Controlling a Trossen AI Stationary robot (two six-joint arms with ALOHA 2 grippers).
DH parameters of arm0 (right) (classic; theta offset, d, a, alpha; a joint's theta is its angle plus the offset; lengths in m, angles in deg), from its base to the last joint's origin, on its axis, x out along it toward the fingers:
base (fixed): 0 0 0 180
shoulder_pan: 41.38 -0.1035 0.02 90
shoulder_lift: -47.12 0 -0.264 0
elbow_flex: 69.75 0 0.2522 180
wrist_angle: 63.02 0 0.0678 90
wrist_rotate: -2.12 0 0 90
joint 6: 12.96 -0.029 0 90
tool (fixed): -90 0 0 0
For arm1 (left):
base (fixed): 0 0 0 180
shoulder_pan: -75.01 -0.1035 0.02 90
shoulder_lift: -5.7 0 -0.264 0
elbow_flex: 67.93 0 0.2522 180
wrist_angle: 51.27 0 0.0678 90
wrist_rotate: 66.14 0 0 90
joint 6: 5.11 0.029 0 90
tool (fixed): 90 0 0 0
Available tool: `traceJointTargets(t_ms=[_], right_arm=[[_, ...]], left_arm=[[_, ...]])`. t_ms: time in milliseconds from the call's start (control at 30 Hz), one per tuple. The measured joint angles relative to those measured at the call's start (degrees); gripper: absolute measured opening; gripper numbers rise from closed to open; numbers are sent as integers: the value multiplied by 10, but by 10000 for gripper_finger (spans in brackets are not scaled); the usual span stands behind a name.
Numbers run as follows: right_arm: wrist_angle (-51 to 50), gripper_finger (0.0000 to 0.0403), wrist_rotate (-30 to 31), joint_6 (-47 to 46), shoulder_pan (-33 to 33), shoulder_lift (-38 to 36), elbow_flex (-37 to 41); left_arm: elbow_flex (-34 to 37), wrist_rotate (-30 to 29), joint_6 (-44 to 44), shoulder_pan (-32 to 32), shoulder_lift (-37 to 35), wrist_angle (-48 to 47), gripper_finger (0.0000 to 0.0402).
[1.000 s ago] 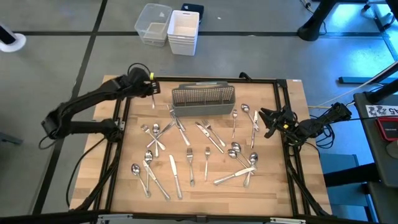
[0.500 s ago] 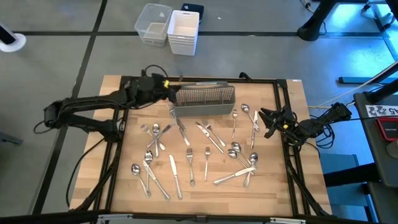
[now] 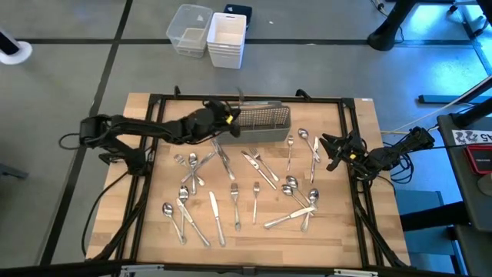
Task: Sort silverware
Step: Put the silver fork into the gray silverware organizer, then put the silver spoon into the gray silverware organizer
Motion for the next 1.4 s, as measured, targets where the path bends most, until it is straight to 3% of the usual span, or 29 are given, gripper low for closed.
traceJointTargets(t_ms=[300, 633, 1100, 1400], right_arm=[[-8, 113, 0, 0, 0, 0, 0], [-12, 113, 0, -1, 0, 0, 0], [-7, 113, 2, -2, 0, 0, 0], [-33, 113, 58, 41, 0, 44, -83]], left_arm=[[0, -3, 27, 0, 31, 0, 18], [0, -1, 28, 0, 30, -49, 59], [0, -2, 24, 5, 30, -74, 75], [0, 7, 47, 39, 27, -31, 72]])
